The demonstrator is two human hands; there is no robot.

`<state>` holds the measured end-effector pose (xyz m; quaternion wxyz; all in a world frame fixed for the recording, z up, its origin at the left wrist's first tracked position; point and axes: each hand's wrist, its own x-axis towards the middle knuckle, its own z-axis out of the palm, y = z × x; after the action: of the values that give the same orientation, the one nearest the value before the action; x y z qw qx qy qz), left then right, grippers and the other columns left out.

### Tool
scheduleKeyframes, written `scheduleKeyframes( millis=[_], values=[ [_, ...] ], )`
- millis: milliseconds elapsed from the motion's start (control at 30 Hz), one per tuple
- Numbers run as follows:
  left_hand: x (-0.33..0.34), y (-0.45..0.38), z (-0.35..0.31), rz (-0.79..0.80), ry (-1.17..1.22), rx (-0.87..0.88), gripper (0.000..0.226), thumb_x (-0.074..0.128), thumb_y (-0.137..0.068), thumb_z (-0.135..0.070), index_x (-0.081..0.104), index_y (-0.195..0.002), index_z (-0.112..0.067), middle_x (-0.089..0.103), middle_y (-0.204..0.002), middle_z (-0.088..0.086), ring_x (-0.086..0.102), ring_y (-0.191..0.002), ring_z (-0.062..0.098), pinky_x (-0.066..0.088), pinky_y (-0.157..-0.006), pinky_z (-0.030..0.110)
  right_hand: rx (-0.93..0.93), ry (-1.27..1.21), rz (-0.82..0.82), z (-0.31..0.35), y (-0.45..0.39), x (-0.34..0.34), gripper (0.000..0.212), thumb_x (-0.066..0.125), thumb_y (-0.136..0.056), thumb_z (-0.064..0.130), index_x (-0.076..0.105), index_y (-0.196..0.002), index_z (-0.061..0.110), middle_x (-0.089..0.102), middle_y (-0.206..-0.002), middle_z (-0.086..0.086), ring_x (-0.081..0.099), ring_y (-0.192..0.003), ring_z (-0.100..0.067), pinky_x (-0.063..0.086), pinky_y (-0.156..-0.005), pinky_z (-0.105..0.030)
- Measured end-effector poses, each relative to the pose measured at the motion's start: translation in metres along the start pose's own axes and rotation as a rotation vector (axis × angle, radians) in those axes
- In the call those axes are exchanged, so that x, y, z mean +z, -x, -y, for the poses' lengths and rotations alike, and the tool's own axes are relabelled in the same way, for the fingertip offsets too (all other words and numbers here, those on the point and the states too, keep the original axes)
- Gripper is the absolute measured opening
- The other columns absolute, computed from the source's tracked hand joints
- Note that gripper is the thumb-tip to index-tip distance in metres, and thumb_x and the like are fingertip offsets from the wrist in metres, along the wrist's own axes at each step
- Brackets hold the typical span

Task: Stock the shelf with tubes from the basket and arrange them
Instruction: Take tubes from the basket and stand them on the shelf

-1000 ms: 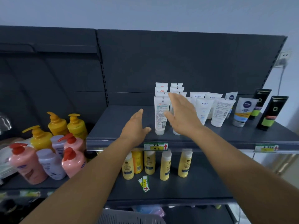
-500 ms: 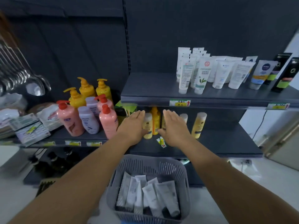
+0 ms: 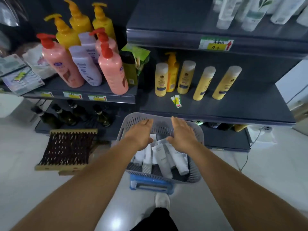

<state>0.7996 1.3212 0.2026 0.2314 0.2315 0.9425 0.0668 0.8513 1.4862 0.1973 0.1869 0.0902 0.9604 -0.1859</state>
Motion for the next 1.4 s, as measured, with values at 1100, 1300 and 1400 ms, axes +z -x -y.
scheduleKeyframes(
  millis=[1100,1300,1400],
  values=[
    [0.136,-0.099,0.07,0.27,-0.008,-0.019,0.034,0.062,-0.09,-0.028,0.058,-0.122,-0.017,0.059,-0.121,0.009,0.057,-0.11,0.028,0.047,-0.085,0.035,-0.053,0.023,0.371,-0.038,-0.115,0.14,0.023,0.063,-0.089,0.023,0.067,-0.112,0.02,0.062,-0.118,-0.003,0.056,-0.111,-0.024,0.037,-0.077,-0.025],
    [0.108,-0.063,0.066,0.129,0.105,0.029,0.014,0.055,-0.089,-0.027,0.065,-0.094,-0.019,0.066,-0.106,0.007,0.061,-0.096,0.028,0.037,-0.072,0.027,-0.021,-0.126,0.125,-0.02,-0.071,0.105,0.017,0.061,-0.09,0.021,0.072,-0.103,0.017,0.069,-0.103,-0.004,0.061,-0.099,-0.023,0.044,-0.077,-0.03],
    [0.067,-0.047,0.064,0.015,0.081,0.099,0.013,0.053,-0.092,-0.024,0.061,-0.083,-0.017,0.067,-0.099,0.01,0.061,-0.094,0.031,0.039,-0.071,0.029,-0.028,-0.16,-0.018,-0.004,-0.05,0.074,0.02,0.059,-0.092,0.022,0.071,-0.107,0.016,0.07,-0.109,-0.005,0.061,-0.104,-0.025,0.047,-0.085,-0.031]
  ],
)
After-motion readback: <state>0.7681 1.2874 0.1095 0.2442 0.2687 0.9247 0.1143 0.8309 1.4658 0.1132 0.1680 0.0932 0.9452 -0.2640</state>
